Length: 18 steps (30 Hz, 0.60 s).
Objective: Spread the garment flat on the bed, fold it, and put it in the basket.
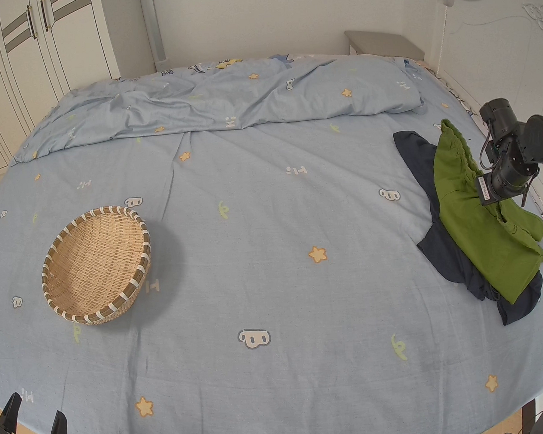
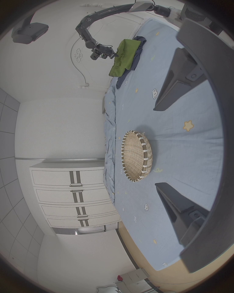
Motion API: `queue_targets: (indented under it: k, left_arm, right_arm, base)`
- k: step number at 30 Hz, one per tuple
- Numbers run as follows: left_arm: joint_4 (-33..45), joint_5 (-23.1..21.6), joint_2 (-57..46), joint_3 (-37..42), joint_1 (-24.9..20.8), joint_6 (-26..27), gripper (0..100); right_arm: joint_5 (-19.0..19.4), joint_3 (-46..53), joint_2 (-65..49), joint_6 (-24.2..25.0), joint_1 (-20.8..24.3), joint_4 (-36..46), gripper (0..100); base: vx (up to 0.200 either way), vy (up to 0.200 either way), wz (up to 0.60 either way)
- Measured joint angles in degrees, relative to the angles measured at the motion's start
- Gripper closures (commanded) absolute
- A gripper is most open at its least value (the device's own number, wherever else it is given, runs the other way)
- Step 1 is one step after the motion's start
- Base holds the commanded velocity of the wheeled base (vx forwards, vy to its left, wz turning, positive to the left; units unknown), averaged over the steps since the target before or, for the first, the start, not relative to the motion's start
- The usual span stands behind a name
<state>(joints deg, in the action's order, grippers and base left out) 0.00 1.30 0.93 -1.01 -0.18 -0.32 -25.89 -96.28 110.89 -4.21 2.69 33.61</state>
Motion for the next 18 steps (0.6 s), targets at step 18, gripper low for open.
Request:
queue_targets:
  k: [18]
  left_arm:
    - [0.00, 0.00, 0.00, 0.00, 0.00, -0.01, 0]
  right_arm:
    - [13.41, -12.12, -6.64, 25.33, 26.21, 18.83, 100]
  base:
    - [0.000, 0.000, 0.00]
